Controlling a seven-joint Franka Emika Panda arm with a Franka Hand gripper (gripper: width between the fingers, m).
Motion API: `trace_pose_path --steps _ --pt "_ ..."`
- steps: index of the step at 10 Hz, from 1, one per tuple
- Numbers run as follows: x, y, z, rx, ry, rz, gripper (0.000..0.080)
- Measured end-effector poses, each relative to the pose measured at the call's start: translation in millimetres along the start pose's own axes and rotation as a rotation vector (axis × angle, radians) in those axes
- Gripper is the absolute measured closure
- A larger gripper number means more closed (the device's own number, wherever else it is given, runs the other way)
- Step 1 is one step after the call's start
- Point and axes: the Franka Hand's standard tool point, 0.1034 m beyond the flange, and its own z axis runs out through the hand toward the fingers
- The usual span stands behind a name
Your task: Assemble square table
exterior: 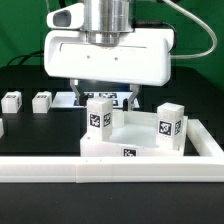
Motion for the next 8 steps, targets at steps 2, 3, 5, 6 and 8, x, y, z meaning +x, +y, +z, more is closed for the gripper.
trace_pose_path --steps 2,3,5,6,8 --pt "-0.1 0.5 0.4 -0.001 -0.001 0.001 0.0150" --pt "-0.2 0.7 0.6 -0.001 -0.001 0.001 0.0150" --pt "-3.5 2.1 2.5 -0.003 0.000 -0.037 0.0150" --pt "-7.5 4.6 3.6 -0.005 -0.006 -0.091 0.0150" --pt "-14.5 10.9 4.0 -0.005 -0.018 -0.204 0.0150"
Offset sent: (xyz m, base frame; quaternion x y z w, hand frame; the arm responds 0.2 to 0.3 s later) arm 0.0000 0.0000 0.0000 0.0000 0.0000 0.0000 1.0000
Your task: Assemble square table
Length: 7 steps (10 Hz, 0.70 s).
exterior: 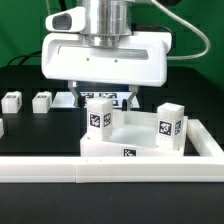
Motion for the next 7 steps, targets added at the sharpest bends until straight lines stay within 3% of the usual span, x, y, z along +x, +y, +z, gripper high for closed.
trace_pose_path --steps 2,6,7 --pt "-1.1 9.6 -0.8 0.000 -0.003 -0.047 0.0150" --pt "-1.3 13.5 0.6 -0.001 -0.003 -0.023 0.0150" --pt "-3.0 23.3 3.2 0.003 0.002 0.013 0.0150"
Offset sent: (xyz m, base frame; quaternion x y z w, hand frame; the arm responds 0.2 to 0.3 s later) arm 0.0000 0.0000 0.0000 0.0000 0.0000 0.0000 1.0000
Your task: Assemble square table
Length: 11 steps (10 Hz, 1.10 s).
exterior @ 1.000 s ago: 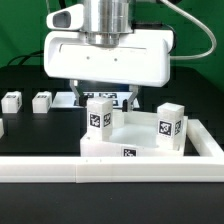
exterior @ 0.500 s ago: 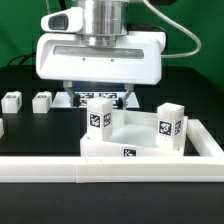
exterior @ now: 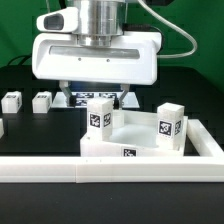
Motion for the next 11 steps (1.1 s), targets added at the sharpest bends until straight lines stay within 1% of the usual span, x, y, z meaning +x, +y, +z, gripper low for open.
trace_pose_path --steps 1,4,6,7,11 --pt "-1.9 1.7 1.0 -0.006 0.021 0.003 0.0150" --pt "-8.2 0.6 6.0 -0.007 0.018 0.015 0.0150" --pt "-10.3 -3.7 10.8 -0.010 0.019 0.023 0.0150" --pt "-13.6 -6.1 15.7 -0.012 0.010 0.031 0.0150" --pt "-14.0 -5.5 16.5 -0.014 0.009 0.029 0.0150"
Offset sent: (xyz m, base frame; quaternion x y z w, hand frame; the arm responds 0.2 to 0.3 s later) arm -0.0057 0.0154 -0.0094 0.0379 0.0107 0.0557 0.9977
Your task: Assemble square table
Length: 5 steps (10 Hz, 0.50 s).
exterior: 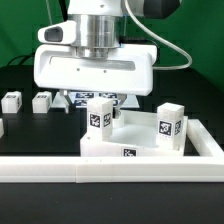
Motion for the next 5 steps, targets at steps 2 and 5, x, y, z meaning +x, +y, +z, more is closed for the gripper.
trace_pose_path --steps 2,5 --pt "-2.0 10.4 2.3 0.015 -0.006 0.047 0.0150" --pt "-5.2 11.0 5.9 0.040 -0.015 0.089 0.0150"
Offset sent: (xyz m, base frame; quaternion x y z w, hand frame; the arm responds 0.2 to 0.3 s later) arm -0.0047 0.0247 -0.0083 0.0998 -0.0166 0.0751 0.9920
